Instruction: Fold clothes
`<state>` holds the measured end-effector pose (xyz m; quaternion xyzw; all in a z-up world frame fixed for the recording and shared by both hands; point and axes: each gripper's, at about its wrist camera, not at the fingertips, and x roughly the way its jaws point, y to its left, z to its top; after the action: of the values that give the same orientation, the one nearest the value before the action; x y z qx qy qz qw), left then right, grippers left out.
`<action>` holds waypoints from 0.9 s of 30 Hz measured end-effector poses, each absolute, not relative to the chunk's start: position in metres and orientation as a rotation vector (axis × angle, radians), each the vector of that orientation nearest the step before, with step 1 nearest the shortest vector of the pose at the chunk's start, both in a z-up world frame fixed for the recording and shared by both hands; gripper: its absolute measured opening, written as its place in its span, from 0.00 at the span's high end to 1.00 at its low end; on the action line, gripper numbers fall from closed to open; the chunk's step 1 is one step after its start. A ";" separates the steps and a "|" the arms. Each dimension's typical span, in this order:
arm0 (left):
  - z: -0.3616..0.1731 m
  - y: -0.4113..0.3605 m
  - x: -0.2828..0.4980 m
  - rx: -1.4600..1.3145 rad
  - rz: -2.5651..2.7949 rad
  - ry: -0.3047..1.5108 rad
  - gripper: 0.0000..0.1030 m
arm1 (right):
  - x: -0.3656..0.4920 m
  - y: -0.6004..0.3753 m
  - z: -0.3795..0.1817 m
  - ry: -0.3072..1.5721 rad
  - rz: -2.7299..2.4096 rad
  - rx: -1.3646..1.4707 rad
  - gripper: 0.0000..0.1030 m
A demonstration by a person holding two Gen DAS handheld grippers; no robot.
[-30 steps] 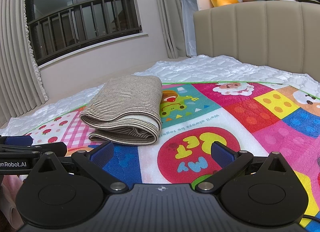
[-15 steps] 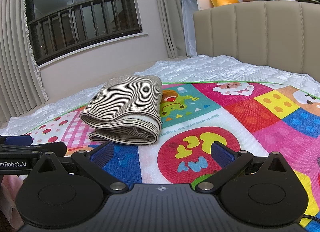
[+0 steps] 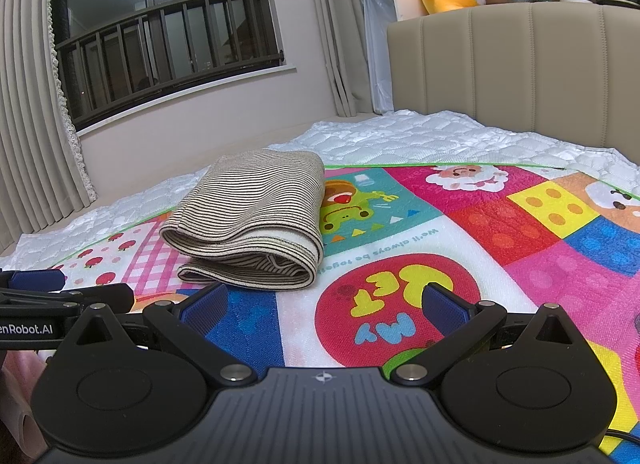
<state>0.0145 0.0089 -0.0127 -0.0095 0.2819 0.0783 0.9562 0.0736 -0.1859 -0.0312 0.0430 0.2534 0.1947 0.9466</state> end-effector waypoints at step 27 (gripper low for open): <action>-0.012 0.008 0.014 -0.012 0.157 0.567 0.00 | 0.074 -0.186 -0.031 0.515 0.398 0.085 0.00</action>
<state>0.0137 0.0081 -0.0123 -0.0057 0.2795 0.0775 0.9570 0.0737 -0.1862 -0.0310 0.0419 0.2528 0.1954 0.9467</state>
